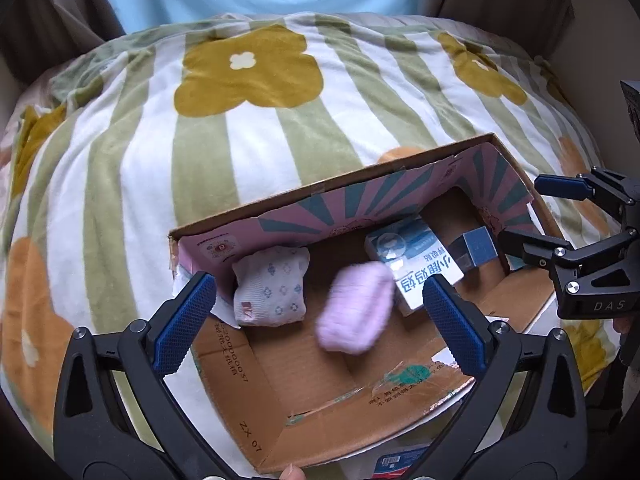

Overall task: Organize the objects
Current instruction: 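Carry the towel and blue cube into the cardboard box and open both tools, then withdraw both tools and reach toward the floss case and black jar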

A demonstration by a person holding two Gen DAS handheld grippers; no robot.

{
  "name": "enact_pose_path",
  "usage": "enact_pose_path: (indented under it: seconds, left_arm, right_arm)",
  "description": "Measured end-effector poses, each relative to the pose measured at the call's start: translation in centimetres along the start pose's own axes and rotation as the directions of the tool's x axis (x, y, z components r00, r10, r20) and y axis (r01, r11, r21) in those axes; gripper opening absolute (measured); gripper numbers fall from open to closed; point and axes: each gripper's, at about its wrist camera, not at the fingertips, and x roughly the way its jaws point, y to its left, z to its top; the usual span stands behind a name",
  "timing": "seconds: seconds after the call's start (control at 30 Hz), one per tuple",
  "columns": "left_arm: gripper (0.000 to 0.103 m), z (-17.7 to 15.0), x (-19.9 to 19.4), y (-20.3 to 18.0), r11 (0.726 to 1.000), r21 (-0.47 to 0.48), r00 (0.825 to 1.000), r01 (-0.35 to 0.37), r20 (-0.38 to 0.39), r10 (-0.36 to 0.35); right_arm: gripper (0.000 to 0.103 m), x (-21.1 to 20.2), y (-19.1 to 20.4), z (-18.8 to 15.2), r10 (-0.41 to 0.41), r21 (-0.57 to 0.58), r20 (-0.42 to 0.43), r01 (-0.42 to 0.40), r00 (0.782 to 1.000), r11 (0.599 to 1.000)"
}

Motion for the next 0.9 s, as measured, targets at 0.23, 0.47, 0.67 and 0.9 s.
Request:
enact_pose_path:
  seconds: [0.23,0.47,0.67,0.9]
  left_arm:
    - [0.103,-0.5,-1.2,0.7,0.999,-0.047,1.000,0.016,0.017,-0.015]
    - [0.103,-1.2,-3.4,0.6,0.999,-0.040,0.999,-0.008,0.037,0.009]
    - [0.103,-1.8,-6.4,0.7,0.999,-0.054,0.997,-0.010,0.074,0.014]
    - [0.103,-3.2,-11.2,0.1,0.998,-0.059,0.991,-0.008,0.132,0.015]
  right_arm:
    - [0.083,-1.4,-0.2,-0.2,0.015,0.028,0.034,-0.016,0.999,0.999]
    - [0.083,-3.4,-0.1,-0.6,0.021,0.041,0.062,-0.024,0.998,0.999]
    - [0.083,-6.2,0.0,-1.4,0.017,0.033,0.099,-0.021,0.995,0.999]
    - [0.083,-10.4,0.2,-3.0,0.028,0.021,0.145,-0.031,0.989,0.999]
